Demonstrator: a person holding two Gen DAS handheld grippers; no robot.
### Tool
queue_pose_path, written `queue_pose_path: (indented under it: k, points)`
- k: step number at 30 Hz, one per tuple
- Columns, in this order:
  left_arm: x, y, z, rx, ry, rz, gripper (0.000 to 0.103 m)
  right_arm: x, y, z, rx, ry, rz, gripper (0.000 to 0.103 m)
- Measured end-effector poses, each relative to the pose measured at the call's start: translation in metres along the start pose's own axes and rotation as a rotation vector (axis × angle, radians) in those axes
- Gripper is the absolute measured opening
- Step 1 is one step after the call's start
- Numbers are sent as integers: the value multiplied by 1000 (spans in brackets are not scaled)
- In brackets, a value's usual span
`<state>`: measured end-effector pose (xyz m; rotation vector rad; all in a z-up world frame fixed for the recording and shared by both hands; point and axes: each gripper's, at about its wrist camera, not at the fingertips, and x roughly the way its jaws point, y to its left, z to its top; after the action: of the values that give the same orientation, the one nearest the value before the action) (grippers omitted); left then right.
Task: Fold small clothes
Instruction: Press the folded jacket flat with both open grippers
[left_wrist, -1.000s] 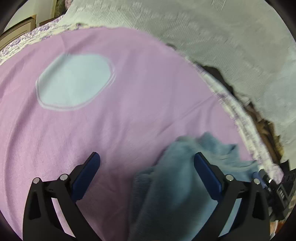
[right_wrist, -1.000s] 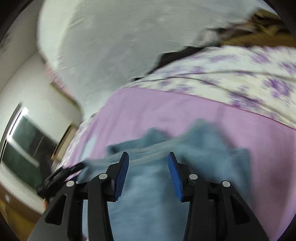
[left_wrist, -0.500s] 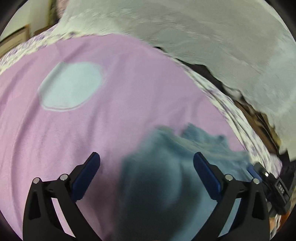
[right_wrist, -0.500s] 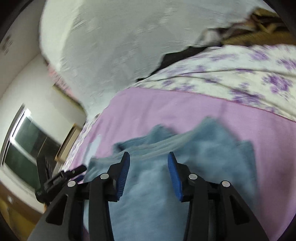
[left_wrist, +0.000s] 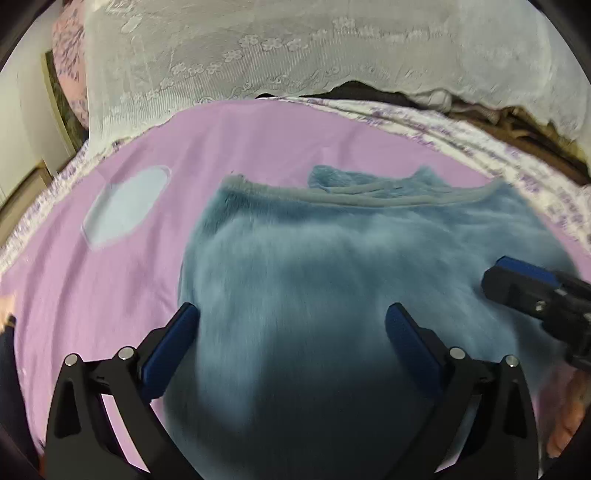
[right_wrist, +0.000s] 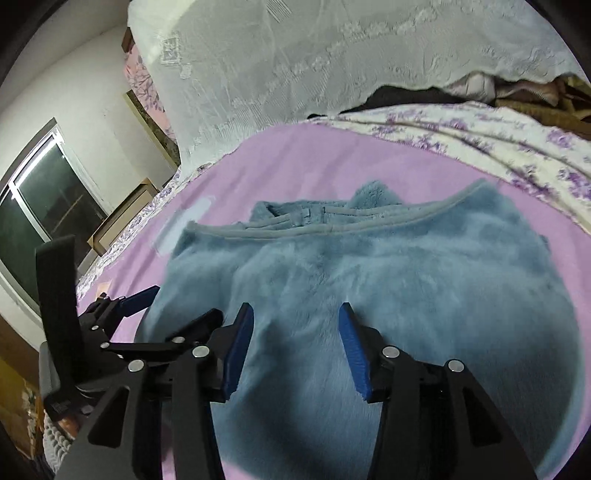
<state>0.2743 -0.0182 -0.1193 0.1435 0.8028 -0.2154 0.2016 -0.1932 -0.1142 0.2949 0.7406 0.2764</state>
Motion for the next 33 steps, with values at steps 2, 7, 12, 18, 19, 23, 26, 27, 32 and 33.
queue_pose_path:
  k: [2,7,12,18,19,23,26,27,32,33]
  points:
    - [-15,5,-12,-18,-7,-15,98,-9,6,-11,-19,-6,-31,48]
    - [-33,7,-39,-47,1,-32,98,-24,23,-42,-124,-14,-125,52]
    - [-13,-2,-48,1,55,20,99,-15,18,-53,-140,14,-133,54]
    - [-21,3,-49,-27,22,-6,99,-28,12,-54,-96,-30,-89,54]
    - [-26,6,-49,-41,6,-19,99,-33,9,-54,-68,-39,-73,54]
    - [-40,9,-49,-78,-45,-63,99,-50,-1,-57,5,-67,-45,54]
    - [-54,4,-49,-91,-84,-95,99,-63,-6,-61,33,-91,-59,58]
    - [-58,0,-49,-92,-95,-103,99,-69,-9,-64,50,-98,-61,59]
    - [-54,-25,-37,-93,-45,-103,99,-86,-22,-77,121,-111,-62,62]
    - [-51,-28,-33,-102,-28,-104,99,-90,-25,-80,132,-115,-70,62]
